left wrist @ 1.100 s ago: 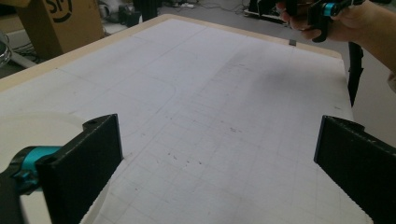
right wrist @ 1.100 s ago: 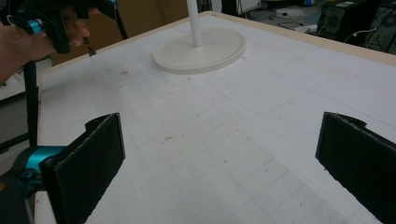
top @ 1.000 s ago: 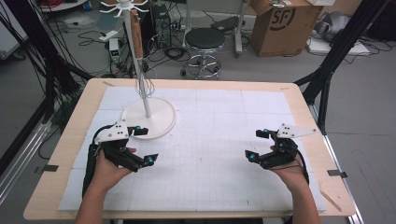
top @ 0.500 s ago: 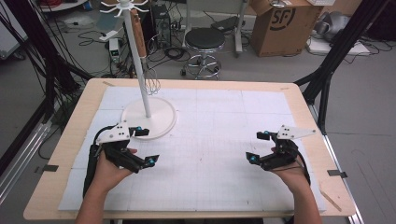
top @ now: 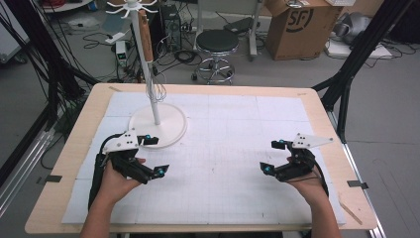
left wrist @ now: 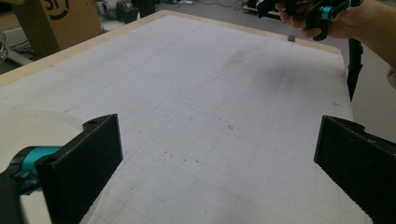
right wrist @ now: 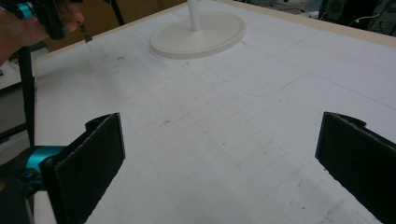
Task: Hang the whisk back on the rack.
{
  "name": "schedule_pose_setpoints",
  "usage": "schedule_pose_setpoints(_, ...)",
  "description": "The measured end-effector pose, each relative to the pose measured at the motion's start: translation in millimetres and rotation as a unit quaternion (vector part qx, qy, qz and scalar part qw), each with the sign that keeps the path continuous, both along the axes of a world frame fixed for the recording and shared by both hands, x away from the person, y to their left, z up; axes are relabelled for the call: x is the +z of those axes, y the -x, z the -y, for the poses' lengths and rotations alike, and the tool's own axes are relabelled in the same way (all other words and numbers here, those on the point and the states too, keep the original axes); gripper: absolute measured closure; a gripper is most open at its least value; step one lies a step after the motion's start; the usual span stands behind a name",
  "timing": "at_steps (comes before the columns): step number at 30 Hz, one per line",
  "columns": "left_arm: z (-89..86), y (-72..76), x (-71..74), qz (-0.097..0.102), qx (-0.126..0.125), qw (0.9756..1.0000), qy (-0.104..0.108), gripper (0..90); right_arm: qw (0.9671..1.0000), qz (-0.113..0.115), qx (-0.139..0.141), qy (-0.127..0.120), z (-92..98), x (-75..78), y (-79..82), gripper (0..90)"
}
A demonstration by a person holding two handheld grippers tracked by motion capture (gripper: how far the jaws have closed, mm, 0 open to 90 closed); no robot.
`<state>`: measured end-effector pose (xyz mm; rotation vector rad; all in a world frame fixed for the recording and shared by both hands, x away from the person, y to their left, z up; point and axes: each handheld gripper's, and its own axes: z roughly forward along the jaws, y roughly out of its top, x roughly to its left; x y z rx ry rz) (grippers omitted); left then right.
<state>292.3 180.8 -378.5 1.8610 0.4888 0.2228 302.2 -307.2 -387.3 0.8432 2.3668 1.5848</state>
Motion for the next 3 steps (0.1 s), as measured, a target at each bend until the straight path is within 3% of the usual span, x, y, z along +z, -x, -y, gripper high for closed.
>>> schedule_pose_setpoints(3,-1.2,-0.9,0.0,-0.001,0.003,1.0,0.002,1.7,1.0,0.0,0.0,0.004,0.0,-1.0,0.1,0.5)
